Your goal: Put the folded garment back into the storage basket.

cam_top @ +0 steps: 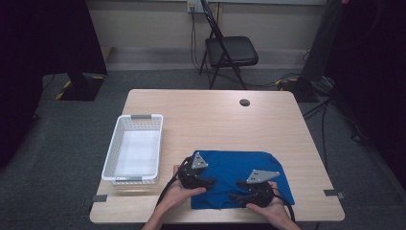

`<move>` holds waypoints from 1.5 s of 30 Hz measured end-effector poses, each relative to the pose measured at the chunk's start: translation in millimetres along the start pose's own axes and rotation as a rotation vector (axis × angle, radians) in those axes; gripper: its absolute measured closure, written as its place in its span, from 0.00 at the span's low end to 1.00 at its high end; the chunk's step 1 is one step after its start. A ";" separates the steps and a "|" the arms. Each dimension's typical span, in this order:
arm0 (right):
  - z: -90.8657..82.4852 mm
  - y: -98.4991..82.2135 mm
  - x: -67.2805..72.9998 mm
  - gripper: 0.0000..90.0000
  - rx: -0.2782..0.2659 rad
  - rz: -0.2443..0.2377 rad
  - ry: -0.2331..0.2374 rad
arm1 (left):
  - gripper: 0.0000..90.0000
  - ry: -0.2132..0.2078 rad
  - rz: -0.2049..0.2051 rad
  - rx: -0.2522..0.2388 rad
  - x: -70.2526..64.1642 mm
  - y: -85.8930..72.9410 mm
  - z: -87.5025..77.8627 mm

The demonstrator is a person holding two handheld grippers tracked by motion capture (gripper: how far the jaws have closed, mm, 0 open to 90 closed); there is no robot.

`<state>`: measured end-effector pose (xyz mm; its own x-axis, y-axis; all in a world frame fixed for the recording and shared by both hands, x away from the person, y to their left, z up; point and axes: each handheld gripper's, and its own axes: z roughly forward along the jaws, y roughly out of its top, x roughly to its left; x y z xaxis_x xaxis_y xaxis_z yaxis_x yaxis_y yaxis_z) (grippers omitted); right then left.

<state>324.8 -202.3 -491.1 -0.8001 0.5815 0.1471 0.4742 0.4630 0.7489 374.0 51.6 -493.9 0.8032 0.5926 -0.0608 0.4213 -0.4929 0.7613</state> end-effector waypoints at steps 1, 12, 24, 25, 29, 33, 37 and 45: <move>-1.2 -0.9 -0.7 0.44 -0.001 0.003 -0.004 | 0.37 0.005 0.012 -0.001 -1.4 0.3 0.9; -14.1 -10.5 -5.6 0.44 -0.003 0.020 -0.009 | 0.35 0.013 0.037 -0.002 -15.3 6.4 10.6; -27.1 -20.9 0.5 0.44 0.009 0.029 -0.015 | 0.34 -0.016 0.050 0.013 -32.4 9.3 13.0; -27.6 -21.2 0.8 0.44 0.011 0.026 -0.018 | 0.34 -0.016 0.045 0.018 -32.6 10.0 13.0; -28.7 -20.0 3.3 0.43 0.028 0.030 -0.026 | 0.34 -0.060 0.021 0.038 -28.5 14.1 10.6; -28.7 -17.0 2.3 0.43 0.033 0.044 -0.004 | 0.34 -0.070 0.057 0.036 -27.2 17.4 4.4; -27.5 -10.9 5.8 0.41 0.019 0.045 0.031 | 0.30 -0.066 0.035 0.014 -21.1 20.6 -2.4; -23.2 9.8 16.7 0.39 -0.015 0.020 0.069 | 0.22 -0.059 -0.033 -0.048 -5.4 36.1 -11.7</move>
<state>307.6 -203.6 -466.3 -0.8143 0.5429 0.2054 0.4850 0.4419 0.7547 379.9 38.0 -458.5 0.8133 0.5686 -0.1233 0.4285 -0.4420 0.7880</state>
